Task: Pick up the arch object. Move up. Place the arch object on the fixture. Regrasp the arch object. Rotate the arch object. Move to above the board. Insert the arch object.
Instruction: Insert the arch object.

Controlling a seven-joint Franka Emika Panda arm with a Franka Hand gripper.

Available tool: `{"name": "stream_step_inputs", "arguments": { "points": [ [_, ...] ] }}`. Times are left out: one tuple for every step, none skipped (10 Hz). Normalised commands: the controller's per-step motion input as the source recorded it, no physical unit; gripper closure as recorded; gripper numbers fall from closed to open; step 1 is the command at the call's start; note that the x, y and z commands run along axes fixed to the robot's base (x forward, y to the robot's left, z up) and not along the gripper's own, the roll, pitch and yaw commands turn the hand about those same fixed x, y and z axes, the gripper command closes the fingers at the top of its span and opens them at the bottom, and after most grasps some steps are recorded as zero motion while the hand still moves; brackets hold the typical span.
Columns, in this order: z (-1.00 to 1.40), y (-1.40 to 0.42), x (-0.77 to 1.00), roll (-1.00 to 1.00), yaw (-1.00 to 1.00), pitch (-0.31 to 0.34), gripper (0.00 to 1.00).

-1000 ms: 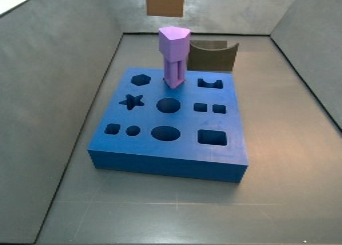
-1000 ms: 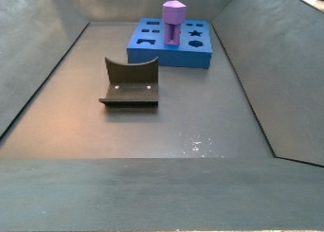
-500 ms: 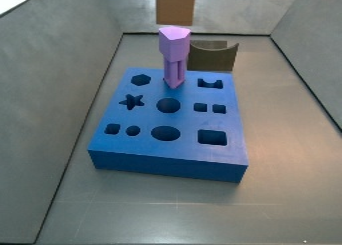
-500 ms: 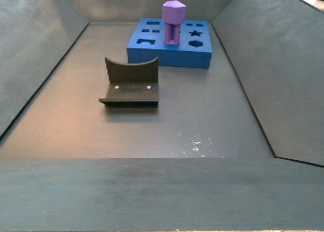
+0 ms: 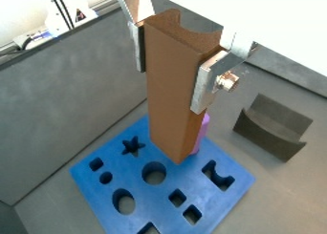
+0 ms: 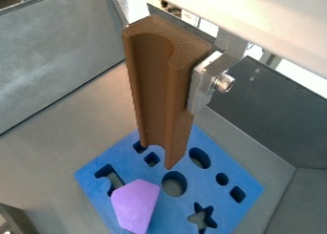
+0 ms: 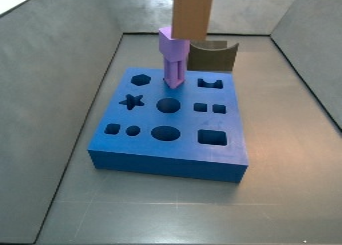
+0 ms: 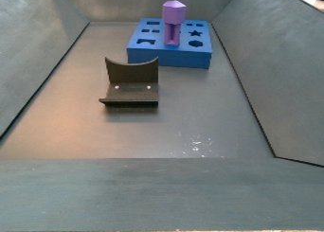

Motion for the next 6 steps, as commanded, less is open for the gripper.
{"name": "stream_step_inputs", "arguments": {
  "points": [
    [-0.26, -0.02, 1.0, 0.0, 0.0, 0.074, 1.0],
    [-0.24, -0.01, 1.0, 0.0, 0.0, 0.096, 1.0],
    [-0.24, 0.0, 1.0, 0.0, 0.0, 0.106, 1.0],
    [-0.2, 0.0, 1.0, 0.0, 0.0, 0.13, 1.0],
    [-0.2, 0.05, 1.0, 0.0, 0.0, 0.13, 1.0],
    [-0.28, 0.13, 1.0, 0.0, 0.0, 0.13, 1.0]
  ]
}}
